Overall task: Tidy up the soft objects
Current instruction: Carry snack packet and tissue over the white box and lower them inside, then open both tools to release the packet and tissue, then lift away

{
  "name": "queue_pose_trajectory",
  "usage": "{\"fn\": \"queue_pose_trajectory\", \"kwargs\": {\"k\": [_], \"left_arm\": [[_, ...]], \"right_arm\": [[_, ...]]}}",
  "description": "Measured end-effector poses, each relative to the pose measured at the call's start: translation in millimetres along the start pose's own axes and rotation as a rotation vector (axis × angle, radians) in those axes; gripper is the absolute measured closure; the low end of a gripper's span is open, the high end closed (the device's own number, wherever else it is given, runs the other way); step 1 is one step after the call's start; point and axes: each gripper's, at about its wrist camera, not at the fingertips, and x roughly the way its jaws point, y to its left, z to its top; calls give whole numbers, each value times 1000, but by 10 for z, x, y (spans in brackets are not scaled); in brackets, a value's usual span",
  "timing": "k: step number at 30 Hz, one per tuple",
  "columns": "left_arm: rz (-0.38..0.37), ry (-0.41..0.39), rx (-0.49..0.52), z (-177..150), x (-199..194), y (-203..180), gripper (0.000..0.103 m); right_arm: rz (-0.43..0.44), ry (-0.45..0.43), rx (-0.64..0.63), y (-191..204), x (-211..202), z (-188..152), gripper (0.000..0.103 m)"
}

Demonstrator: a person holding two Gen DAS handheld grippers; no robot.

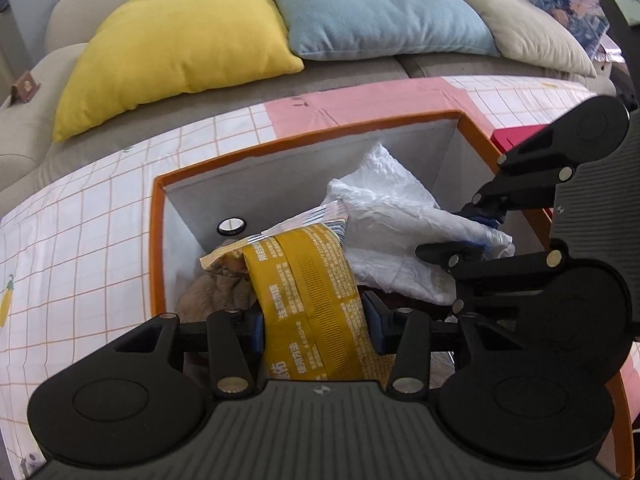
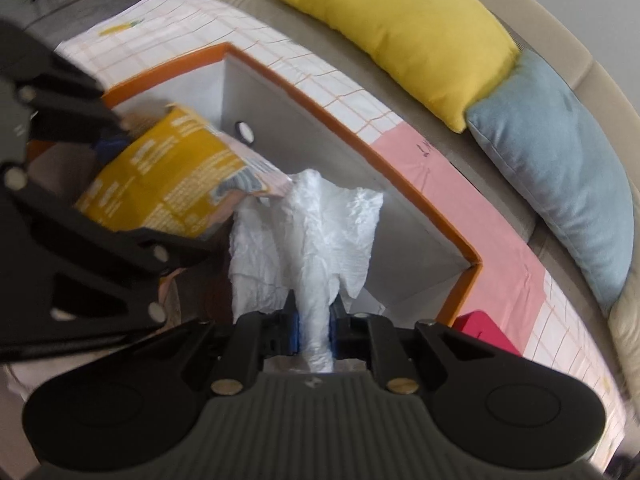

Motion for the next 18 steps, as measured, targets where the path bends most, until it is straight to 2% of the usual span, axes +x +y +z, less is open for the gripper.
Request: {"fn": "queue_pose_trajectory", "kwargs": {"k": [7,13,16,17,18], "left_arm": [[-9,27,17,35,131,-1,50],[17,-3,-5,1,114,1,40],[35,-14,2,14,9,-23,36],[45,-21,3,28,-35,-33,28],[50,-31,8,40,-90,-42,26]], "right_arm": [[-2,17,-77,53,57,-19,88],[-14,7,-79,65,-16,-7,85],[-24,-8,-99,45,-148,1,75],[-29,-8,-104,31,-186,2,67],[-31,-1,-112,22,-238,4,60]]}}
